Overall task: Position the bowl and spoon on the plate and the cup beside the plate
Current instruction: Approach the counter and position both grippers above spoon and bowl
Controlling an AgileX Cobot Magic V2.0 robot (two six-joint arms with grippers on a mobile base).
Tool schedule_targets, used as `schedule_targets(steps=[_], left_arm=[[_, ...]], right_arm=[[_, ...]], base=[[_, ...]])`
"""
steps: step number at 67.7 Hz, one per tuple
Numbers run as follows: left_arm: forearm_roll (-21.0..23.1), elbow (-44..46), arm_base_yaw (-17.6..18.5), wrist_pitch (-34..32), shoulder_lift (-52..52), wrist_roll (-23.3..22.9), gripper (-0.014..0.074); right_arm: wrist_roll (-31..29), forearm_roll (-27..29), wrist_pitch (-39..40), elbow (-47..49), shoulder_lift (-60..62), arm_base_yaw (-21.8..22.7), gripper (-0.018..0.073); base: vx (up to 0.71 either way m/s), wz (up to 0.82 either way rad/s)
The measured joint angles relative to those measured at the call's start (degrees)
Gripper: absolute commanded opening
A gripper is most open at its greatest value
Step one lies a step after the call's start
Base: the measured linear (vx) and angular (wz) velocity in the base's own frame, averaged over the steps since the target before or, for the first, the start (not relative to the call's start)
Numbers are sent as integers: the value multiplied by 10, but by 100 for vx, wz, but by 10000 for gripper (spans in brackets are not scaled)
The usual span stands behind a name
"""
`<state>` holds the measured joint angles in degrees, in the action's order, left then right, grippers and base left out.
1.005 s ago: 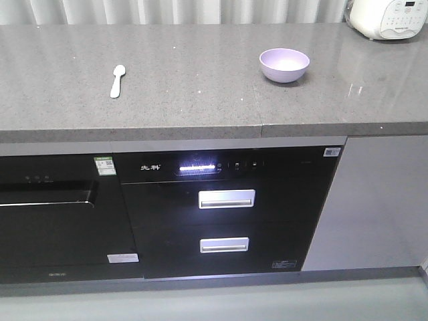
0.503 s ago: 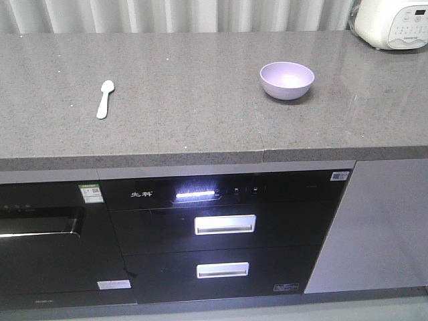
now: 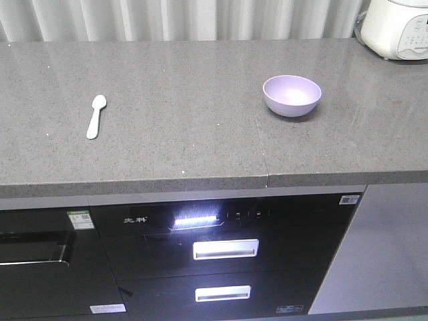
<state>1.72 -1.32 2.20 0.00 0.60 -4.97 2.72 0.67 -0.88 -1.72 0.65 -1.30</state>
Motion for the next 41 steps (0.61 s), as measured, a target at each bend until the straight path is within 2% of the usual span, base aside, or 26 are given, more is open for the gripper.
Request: schedule_targets(steps=[41], left_arm=[[0,0,0,0,0,0,-6]], right_arm=[[0,0,0,0,0,0,-10]], base=[[13,2]])
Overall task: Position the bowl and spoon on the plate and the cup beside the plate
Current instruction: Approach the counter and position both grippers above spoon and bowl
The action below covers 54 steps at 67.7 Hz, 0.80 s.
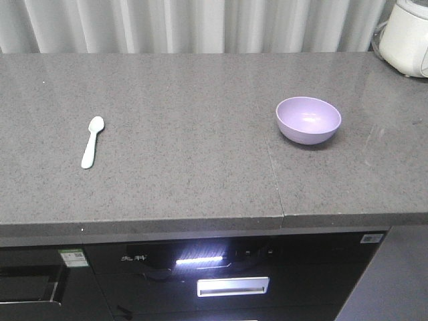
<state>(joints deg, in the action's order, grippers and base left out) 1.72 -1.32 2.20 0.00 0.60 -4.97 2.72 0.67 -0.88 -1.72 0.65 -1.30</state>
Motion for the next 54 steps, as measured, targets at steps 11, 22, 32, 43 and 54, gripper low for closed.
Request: schedule_targets(steps=[11,22,32,43,54], left_arm=[[0,0,0,0,0,0,-6],[0,0,0,0,0,0,-6],[0,0,0,0,0,0,-6],[0,0,0,0,0,0,-6],[0,0,0,0,0,0,-6]], right_arm=[[0,0,0,0,0,0,-10],[0,0,0,0,0,0,-10],[0,0,0,0,0,0,-10],[0,0,0,0,0,0,-10],[0,0,0,0,0,0,-10]], base=[[13,2],[12,2],[12,1],[11,1],[10,0]])
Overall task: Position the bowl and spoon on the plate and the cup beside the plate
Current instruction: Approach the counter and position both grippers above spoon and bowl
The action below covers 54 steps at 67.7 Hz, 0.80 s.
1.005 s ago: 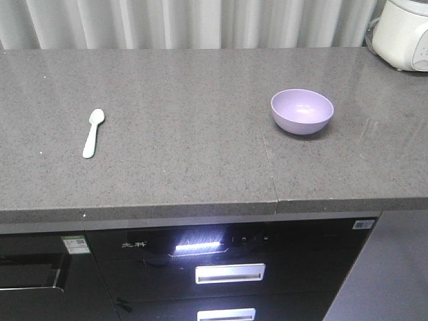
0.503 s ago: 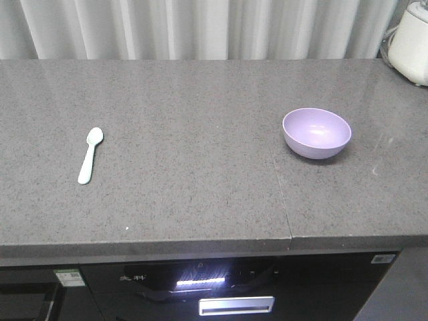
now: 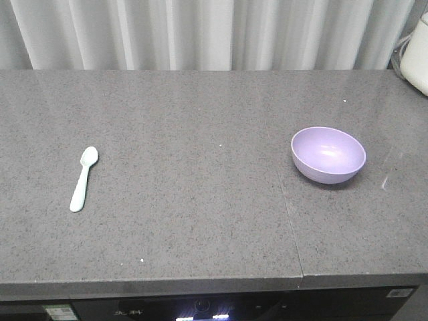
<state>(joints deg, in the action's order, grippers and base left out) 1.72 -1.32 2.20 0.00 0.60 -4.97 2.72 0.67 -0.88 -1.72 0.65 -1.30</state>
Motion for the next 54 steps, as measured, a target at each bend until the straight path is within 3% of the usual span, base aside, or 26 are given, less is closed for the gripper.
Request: schedule_targets(steps=[54], left_arm=[[0,0,0,0,0,0,-6]], right_arm=[[0,0,0,0,0,0,-10]], base=[[5,0]])
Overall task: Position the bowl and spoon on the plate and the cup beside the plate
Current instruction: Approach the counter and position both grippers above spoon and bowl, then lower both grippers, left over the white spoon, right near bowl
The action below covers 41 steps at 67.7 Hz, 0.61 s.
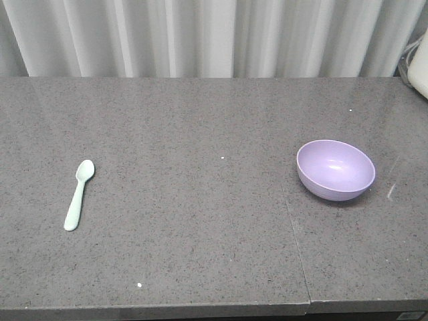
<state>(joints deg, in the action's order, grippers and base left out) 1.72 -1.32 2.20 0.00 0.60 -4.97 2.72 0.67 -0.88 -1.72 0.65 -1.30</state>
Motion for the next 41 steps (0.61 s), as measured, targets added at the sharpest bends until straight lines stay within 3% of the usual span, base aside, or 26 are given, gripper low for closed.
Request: schedule_targets(steps=[41], left_arm=[[0,0,0,0,0,0,-6]], right_arm=[[0,0,0,0,0,0,-10]], base=[[0,0]])
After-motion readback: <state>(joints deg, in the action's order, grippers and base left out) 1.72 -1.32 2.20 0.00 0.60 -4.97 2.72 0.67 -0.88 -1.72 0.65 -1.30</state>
